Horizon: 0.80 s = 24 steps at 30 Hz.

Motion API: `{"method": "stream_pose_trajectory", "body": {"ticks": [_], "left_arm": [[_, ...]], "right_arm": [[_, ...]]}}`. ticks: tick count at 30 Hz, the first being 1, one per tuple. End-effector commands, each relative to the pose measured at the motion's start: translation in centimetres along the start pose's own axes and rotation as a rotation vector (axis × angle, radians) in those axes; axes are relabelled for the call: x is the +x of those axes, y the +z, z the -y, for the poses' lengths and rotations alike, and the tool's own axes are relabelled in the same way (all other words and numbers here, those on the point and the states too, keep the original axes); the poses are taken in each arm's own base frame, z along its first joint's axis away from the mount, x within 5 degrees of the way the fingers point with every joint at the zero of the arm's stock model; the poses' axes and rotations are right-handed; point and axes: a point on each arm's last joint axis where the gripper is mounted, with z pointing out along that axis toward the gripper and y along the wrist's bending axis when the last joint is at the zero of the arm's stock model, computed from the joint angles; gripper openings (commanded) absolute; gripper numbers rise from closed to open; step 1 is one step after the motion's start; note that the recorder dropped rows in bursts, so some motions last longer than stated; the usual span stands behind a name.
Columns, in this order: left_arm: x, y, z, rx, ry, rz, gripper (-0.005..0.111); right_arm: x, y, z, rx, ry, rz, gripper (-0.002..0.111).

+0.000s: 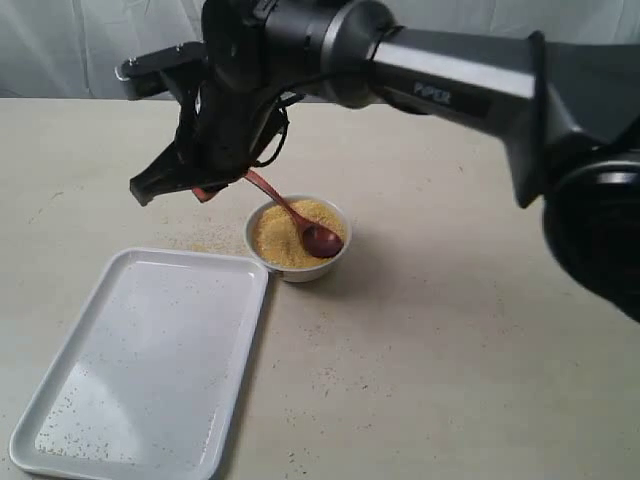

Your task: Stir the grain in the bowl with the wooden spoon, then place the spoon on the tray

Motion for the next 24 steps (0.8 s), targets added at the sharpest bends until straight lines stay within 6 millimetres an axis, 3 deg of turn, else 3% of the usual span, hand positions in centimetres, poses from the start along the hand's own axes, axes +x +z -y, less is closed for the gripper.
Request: {"method": "stream_pose_trajectory", "body": {"ticks": [1, 10, 24], "left_arm": [[0.0, 0.0, 0.0, 0.0, -0.006, 0.016, 0.0], [0.0, 0.0, 0.0, 0.0, -0.006, 0.016, 0.0], [0.0, 0.0, 0.0, 0.0, -0.006, 0.016, 0.0]], "right_arm": [[-0.9, 2.3, 1.0, 0.082, 0.002, 0.034, 0.0], [-1.3, 5.6, 3.5, 0.19, 0.064, 0.039, 0.0], [-0.1, 5.3, 8.9, 0.314, 0.193, -0.026, 0.0]]}}
